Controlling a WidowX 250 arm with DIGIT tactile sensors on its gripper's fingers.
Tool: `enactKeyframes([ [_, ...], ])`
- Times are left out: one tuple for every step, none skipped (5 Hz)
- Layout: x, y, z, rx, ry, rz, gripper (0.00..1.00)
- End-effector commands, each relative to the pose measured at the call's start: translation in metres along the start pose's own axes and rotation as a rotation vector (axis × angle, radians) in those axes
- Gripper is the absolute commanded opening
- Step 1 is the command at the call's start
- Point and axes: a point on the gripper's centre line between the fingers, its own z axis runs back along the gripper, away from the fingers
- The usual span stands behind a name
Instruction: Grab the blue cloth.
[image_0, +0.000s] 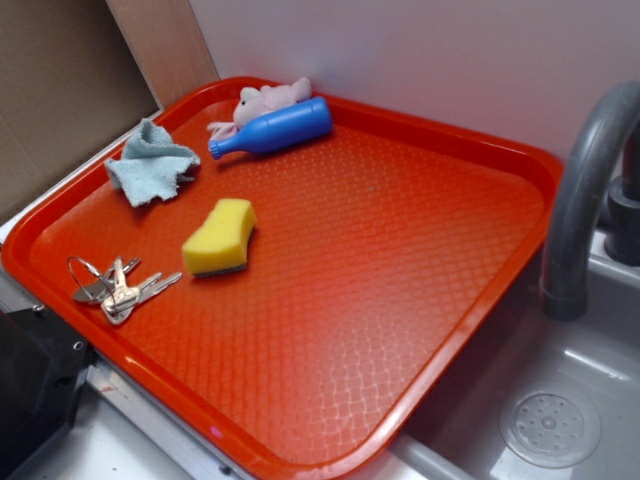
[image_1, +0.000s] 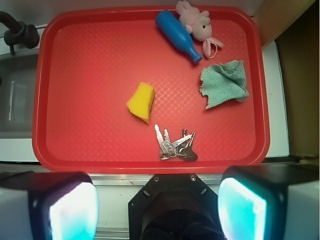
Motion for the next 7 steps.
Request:
enactKeyframes([
  [0.0, 0.0, 0.0, 0.0, 0.0, 0.0, 1.0],
  [0.046, 0.016, -0.038, 0.086, -0.07, 0.241, 1.0],
  [0.086, 0.038, -0.085, 0.171, -0.066, 0.48, 1.0],
  [0.098, 0.079, -0.132, 0.273, -0.109, 0.72, 1.0],
  [0.082, 0.122, -0.172, 0.319, -0.131, 0.967, 1.0],
  [0.066, 0.146, -0.19, 0.346, -0.122, 1.144, 1.0],
  [0.069, 0.164, -0.205, 0.366, -0.099, 1.177, 1.0],
])
